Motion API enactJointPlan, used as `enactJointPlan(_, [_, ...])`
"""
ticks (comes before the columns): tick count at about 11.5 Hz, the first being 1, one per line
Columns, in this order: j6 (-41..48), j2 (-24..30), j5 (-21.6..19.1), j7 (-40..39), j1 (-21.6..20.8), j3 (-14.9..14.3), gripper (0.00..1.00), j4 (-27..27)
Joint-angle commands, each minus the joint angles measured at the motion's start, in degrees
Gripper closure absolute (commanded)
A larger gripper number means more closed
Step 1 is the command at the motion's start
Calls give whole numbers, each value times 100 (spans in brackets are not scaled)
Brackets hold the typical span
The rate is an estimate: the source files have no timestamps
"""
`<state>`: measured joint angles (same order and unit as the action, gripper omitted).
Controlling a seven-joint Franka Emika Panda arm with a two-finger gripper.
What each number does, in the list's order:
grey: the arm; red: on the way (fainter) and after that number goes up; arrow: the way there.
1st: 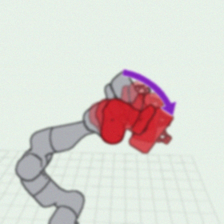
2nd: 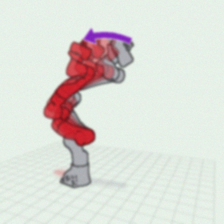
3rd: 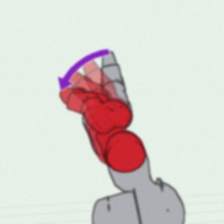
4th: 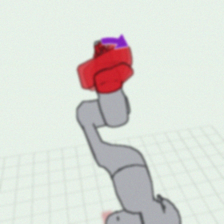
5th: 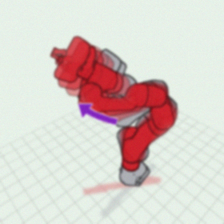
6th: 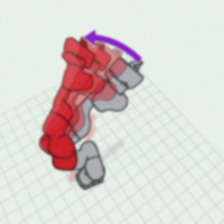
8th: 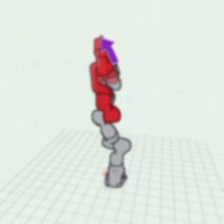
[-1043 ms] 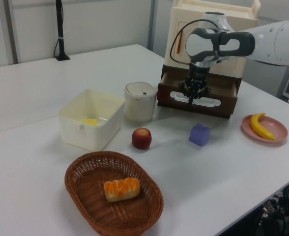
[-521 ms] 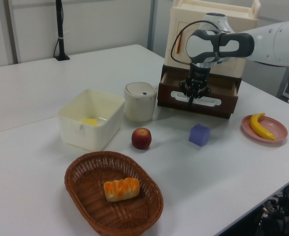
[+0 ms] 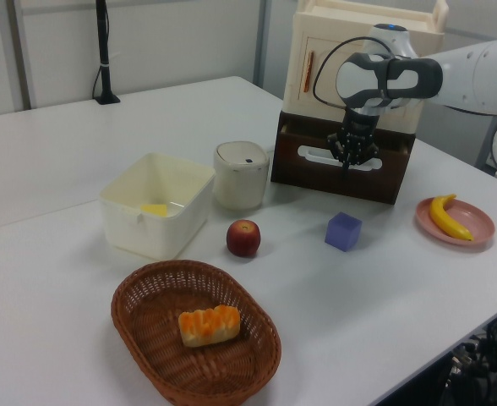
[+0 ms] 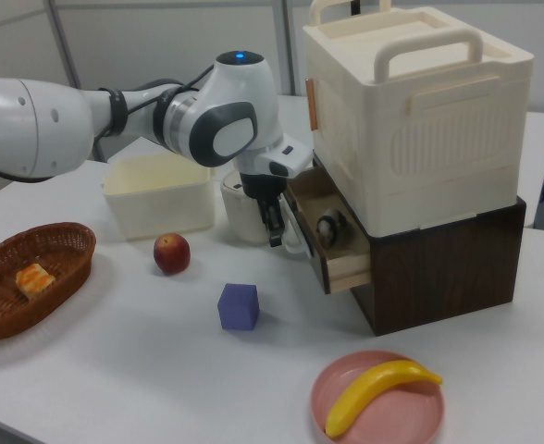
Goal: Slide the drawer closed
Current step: 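Push the drawer front into the dark cabinet with the gripper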
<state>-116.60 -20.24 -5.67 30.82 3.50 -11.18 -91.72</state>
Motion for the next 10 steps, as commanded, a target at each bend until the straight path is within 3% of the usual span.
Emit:
enactJointPlan(1, [-188,-165,40,-111,186,-25,100,251])
enactJointPlan(10, [-1065,-218,-171,-41,441,-25,100,374])
